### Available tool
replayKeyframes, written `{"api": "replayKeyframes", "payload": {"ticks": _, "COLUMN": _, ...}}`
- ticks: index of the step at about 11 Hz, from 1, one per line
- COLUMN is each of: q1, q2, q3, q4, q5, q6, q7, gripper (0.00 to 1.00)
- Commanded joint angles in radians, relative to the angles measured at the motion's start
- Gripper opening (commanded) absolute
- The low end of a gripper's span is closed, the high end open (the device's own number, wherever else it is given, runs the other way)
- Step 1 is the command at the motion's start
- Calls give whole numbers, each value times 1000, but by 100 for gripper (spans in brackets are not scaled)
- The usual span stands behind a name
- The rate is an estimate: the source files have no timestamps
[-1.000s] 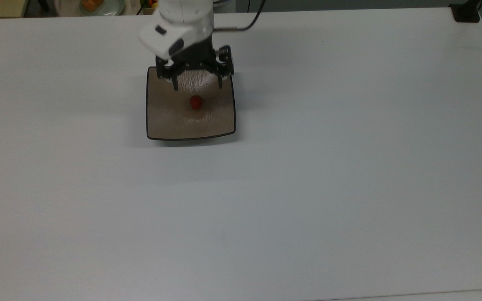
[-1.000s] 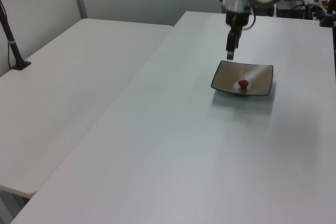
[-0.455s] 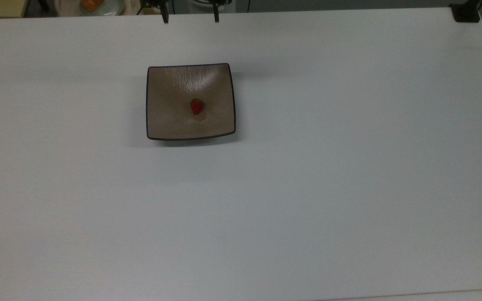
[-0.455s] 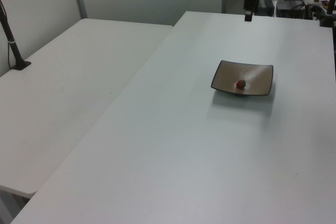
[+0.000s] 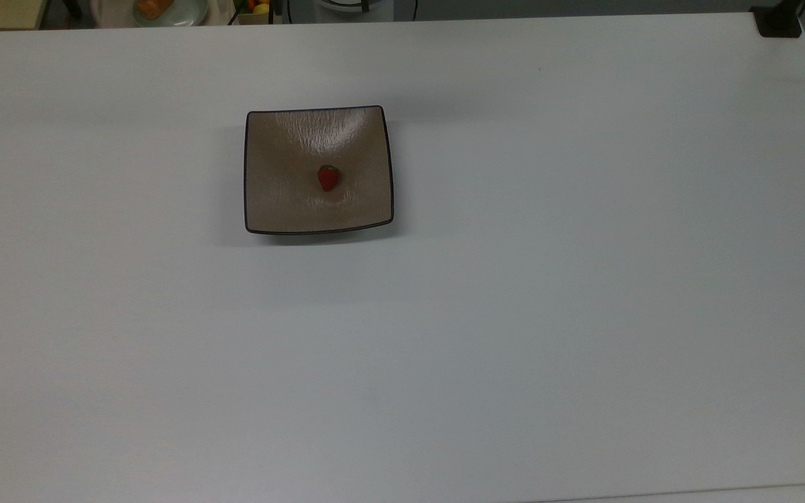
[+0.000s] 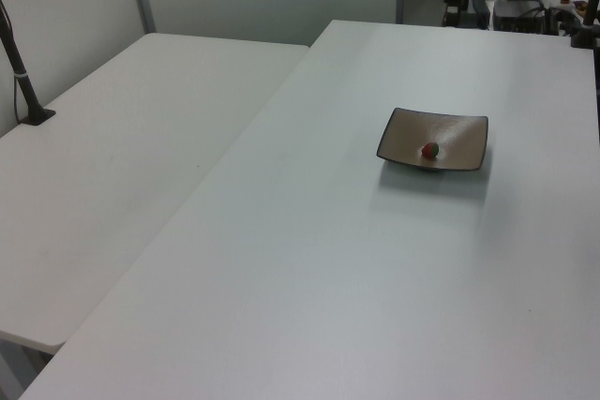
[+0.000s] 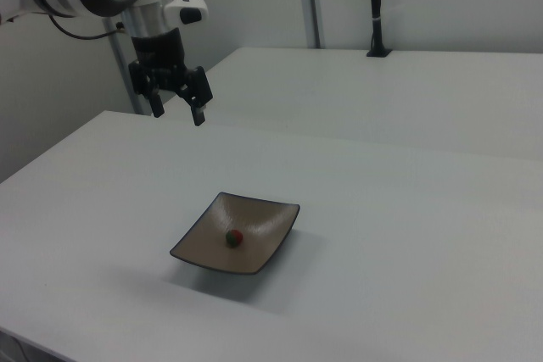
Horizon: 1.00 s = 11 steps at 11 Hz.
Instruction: Strawberries on a ceramic plate
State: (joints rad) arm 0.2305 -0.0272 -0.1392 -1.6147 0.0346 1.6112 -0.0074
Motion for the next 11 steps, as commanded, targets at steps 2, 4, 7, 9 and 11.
{"api": "replayKeyframes", "payload": {"ticks": 2, "q1": -74, "q2": -8, "q3": 84, "q4": -2, "q5": 24, "q6": 25, "q7": 7, "gripper": 100}}
{"api": "replayKeyframes", "payload": {"ticks": 4, "q1": -71, "q2": -7, "q3": 82, "q4": -19, "q5": 19, "q6": 80, "q7": -5, "gripper": 100}}
{"api": "replayKeyframes", "payload": {"ticks": 7, "q1": -77, "q2": -5, "q3": 78, "q4": -25, "q5": 21, "q6": 124, "q7": -14, "gripper": 100}}
{"api": "replayKeyframes", "payload": {"ticks": 9, "q1": -73, "q2": -3, "q3": 78, "q4": -27, "q5": 21, "q6": 128, "q7": -5, "gripper": 100}}
{"api": "replayKeyframes", "payload": {"ticks": 11, "q1": -72, "q2": -3, "q3": 78, "q4": -27, "q5": 21, "q6": 127, "q7": -2, "gripper": 100}}
